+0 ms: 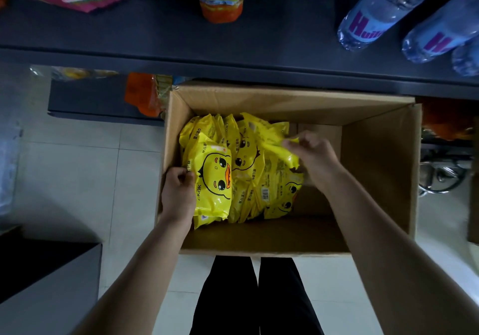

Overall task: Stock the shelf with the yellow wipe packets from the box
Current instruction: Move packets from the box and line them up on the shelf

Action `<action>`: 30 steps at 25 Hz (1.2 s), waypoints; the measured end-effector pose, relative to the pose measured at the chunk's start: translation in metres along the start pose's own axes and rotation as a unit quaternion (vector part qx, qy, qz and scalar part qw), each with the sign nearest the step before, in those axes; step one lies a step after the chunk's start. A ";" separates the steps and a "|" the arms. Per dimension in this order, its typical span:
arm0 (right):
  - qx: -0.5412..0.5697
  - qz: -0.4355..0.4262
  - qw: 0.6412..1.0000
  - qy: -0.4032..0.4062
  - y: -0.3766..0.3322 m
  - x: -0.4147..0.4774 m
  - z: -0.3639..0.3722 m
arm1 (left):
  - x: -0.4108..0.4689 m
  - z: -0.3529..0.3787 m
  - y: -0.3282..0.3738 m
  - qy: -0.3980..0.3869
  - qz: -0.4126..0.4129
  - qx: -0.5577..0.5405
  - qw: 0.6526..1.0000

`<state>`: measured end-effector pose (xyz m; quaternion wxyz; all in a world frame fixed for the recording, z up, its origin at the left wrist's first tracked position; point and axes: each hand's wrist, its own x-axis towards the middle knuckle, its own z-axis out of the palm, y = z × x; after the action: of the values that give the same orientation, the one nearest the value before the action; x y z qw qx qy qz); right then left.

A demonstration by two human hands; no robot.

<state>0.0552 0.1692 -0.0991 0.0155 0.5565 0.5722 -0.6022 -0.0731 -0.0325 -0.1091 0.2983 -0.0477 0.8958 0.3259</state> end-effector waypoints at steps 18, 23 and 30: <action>0.374 0.452 0.810 0.011 0.032 -0.003 0.101 | 0.006 0.002 0.000 -0.011 -0.007 0.028 1.000; 0.439 0.455 0.775 0.012 0.031 0.005 0.111 | 0.010 0.002 -0.001 -0.016 0.000 0.041 0.999; 0.574 0.303 0.758 0.070 0.047 0.008 0.091 | 0.011 0.005 0.000 -0.007 0.002 0.037 0.999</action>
<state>0.0241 0.0938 -0.1609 -0.1655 0.6458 -0.0793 -0.7411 -0.0795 -0.0287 -0.1185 0.3056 -0.0321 0.9052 0.2935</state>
